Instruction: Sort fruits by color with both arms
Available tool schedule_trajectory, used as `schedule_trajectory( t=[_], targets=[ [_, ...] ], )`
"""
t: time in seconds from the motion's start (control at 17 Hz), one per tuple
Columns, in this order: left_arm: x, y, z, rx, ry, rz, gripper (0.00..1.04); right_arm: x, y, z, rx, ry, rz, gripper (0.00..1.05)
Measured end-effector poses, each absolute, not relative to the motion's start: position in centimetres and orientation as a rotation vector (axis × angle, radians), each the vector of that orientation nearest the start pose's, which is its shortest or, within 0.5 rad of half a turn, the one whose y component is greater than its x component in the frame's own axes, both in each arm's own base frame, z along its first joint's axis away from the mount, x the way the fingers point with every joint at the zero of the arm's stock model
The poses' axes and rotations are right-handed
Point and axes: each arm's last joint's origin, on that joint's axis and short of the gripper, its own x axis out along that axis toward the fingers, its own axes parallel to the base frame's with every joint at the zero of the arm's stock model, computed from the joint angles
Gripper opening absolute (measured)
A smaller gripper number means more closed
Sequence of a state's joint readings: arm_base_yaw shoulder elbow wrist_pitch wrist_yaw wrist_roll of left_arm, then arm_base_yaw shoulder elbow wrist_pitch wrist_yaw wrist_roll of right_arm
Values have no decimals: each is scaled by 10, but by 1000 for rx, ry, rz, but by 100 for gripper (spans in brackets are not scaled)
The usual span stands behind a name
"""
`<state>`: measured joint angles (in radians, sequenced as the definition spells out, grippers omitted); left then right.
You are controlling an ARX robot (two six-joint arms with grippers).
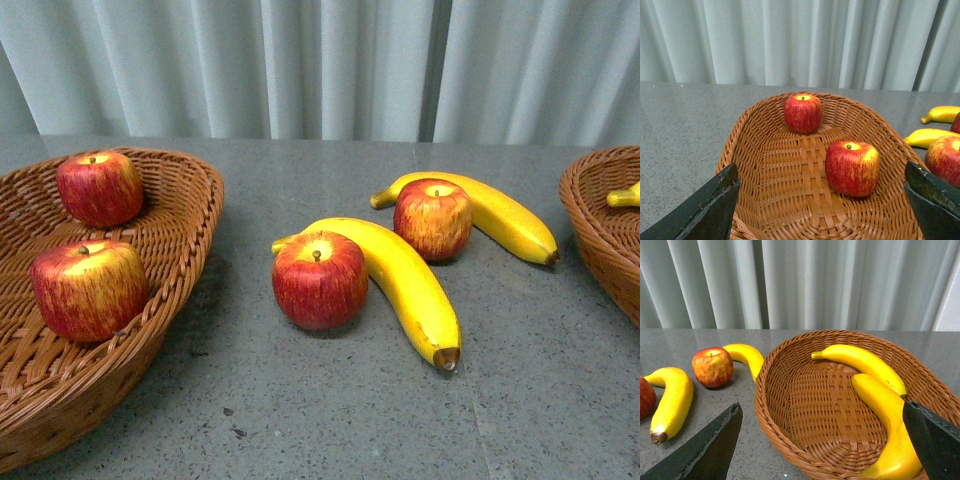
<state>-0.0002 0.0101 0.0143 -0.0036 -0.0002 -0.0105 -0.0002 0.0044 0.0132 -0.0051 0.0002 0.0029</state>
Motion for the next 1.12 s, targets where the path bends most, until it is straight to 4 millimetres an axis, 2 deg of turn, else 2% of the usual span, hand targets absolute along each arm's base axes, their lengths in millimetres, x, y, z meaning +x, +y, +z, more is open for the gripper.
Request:
schedule_trajectory(
  t=[1.12],
  targets=[
    [98,0,166,-16,23,12,98,97,0,167,3,-4,0,98]
  ],
)
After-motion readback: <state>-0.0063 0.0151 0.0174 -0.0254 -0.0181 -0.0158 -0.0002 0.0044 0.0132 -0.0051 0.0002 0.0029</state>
